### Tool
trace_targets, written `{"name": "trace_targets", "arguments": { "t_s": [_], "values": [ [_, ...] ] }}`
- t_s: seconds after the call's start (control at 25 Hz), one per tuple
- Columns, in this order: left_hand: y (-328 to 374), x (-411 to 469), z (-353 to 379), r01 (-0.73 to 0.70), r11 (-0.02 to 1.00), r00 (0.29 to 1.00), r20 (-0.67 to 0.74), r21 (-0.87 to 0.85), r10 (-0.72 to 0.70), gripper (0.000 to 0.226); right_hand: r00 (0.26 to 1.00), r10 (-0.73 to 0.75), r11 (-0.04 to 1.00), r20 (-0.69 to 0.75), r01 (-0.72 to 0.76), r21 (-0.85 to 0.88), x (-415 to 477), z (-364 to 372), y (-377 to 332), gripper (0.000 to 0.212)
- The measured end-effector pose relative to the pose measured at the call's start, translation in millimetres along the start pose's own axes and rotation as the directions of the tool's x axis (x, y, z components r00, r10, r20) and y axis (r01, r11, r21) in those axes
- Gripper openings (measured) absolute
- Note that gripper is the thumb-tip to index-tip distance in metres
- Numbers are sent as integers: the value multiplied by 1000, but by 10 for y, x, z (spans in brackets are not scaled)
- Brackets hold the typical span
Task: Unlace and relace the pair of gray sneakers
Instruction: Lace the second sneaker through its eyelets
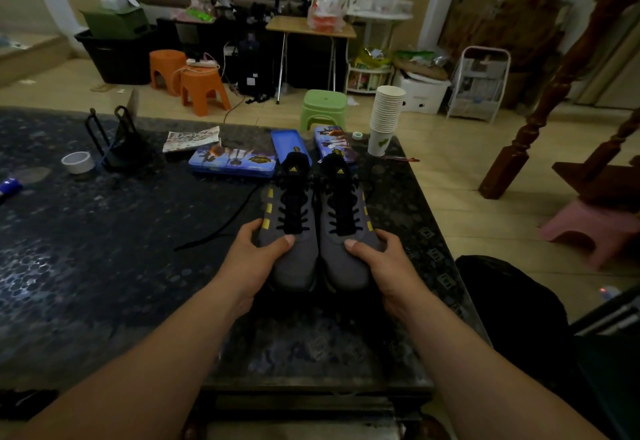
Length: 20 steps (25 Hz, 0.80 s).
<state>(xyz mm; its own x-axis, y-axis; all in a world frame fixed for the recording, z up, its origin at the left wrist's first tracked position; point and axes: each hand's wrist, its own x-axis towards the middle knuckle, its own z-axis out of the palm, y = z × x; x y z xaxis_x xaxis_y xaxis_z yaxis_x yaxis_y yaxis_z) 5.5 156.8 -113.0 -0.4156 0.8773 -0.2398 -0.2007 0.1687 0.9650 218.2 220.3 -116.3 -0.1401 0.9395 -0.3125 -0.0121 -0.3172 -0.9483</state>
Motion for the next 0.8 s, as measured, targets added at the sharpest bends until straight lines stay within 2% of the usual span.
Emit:
{"name": "trace_targets", "arguments": {
  "t_s": [0.12,0.2,0.28,0.36,0.44,0.52,0.6,0.72,0.8],
  "values": [
    [124,-263,117,-28,998,999,45,-59,30,75,997,-72,997,-13,72,36,-262,-159,-146,81],
    [379,-506,323,-99,993,991,88,-71,105,70,991,-129,991,-46,131,39,-585,-365,-391,80],
    [728,-789,747,-197,978,966,159,-69,206,70,972,-201,975,-122,211,73,-998,-742,-733,77],
    [1097,-1068,1318,-282,956,917,269,-82,293,80,926,-301,939,-227,330,99,-1449,-1262,-1121,76],
    [1391,-1348,2014,-332,935,838,416,-126,353,79,853,-387,900,-349,432,59,-1876,-1885,-1486,67],
    [1562,-1657,2831,-311,934,732,582,-177,354,75,763,-440,864,-473,503,7,-2319,-2574,-1757,73],
    [1580,-1970,3635,-264,947,625,715,-181,311,74,673,-419,852,-610,523,-9,-2687,-3216,-1857,83],
    [1325,-2350,4682,-151,981,486,855,-119,178,83,533,-340,865,-775,501,-35,-3124,-4002,-1792,79],
    [1106,-2620,5228,-103,993,389,916,-57,93,75,449,-276,889,-850,455,-49,-3385,-4398,-1653,83]
  ]
}}
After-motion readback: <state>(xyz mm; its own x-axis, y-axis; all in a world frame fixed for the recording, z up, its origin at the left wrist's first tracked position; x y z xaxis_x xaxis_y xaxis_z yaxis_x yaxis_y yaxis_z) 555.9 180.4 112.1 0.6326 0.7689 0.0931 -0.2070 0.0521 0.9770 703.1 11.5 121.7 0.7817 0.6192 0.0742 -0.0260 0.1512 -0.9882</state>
